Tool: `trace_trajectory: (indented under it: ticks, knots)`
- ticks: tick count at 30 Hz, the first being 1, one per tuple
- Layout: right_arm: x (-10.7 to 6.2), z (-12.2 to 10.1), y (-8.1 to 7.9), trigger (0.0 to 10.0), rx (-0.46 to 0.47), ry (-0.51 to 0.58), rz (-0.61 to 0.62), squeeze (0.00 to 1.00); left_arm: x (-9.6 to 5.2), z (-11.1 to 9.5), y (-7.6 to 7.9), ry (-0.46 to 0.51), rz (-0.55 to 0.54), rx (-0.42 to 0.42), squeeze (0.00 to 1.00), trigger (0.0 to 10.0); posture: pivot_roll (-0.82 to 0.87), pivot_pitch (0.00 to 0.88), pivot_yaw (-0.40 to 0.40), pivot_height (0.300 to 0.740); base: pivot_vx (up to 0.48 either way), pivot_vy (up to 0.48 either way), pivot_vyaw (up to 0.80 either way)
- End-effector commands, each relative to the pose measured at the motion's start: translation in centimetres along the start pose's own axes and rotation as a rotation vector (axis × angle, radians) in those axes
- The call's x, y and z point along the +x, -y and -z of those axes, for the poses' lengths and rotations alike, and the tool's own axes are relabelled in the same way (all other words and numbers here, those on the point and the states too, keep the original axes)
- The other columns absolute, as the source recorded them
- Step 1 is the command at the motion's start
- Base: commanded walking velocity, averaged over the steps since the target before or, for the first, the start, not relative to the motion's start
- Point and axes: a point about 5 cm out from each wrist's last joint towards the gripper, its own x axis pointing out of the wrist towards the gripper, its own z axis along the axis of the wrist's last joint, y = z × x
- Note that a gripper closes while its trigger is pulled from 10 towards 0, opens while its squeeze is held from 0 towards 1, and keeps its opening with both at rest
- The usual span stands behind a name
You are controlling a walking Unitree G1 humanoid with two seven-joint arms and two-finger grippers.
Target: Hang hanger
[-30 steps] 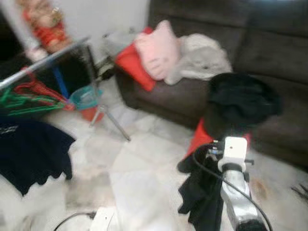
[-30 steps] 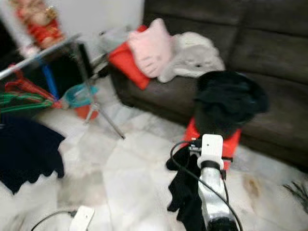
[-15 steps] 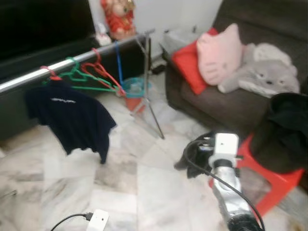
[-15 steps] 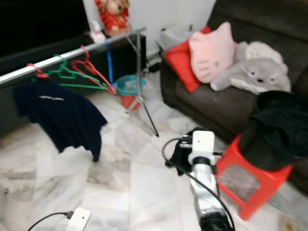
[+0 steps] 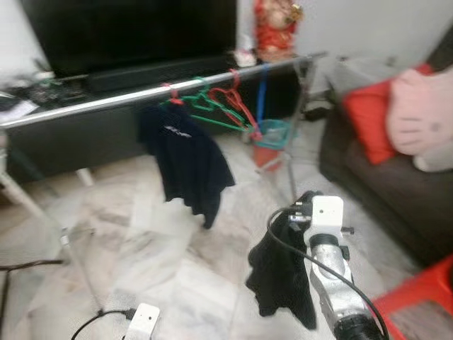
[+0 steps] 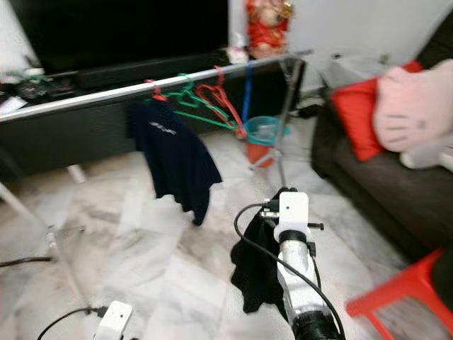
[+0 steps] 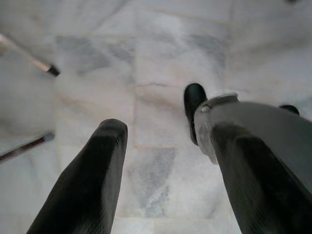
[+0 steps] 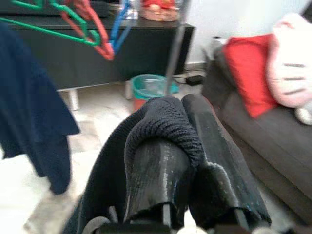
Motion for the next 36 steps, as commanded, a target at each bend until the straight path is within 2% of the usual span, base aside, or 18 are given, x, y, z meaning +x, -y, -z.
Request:
trace_trajectory:
  ticks: [1, 7, 18, 36]
  knots:
    - [0.2, -0.4, 0.4, 10.0, 0.000, 0.019, 0.012, 0.00, -0.1, 0.7, 0.3, -0.024, 0.009, -0.008, 0.00, 10.0, 0.06, 0.000, -0.010, 0.740, 0.000, 0.000, 0.80]
    - [0.1, -0.1, 0.3, 10.0, 0.007, 0.010, 0.001, 0.00, -0.1, 0.7, 0.3, -0.024, 0.010, -0.006, 0.00, 10.0, 0.06, 0.000, -0.011, 0.740, 0.000, 0.000, 0.78]
    - [-1.1, -0.6, 0.6, 10.0, 0.062, 0.078, -0.045, 0.00, -0.1, 0.7, 0.3, -0.024, 0.012, -0.004, 0.00, 10.0, 0.05, 0.000, -0.009, 0.740, 0.000, 0.000, 0.00]
    - [-0.9, -1.2, 0.4, 10.0, 0.057, 0.092, -0.057, 0.00, -0.1, 0.8, 0.3, -0.030, 0.018, -0.033, 0.00, 10.0, 0.05, 0.000, -0.007, 0.740, 0.000, 0.000, 0.00]
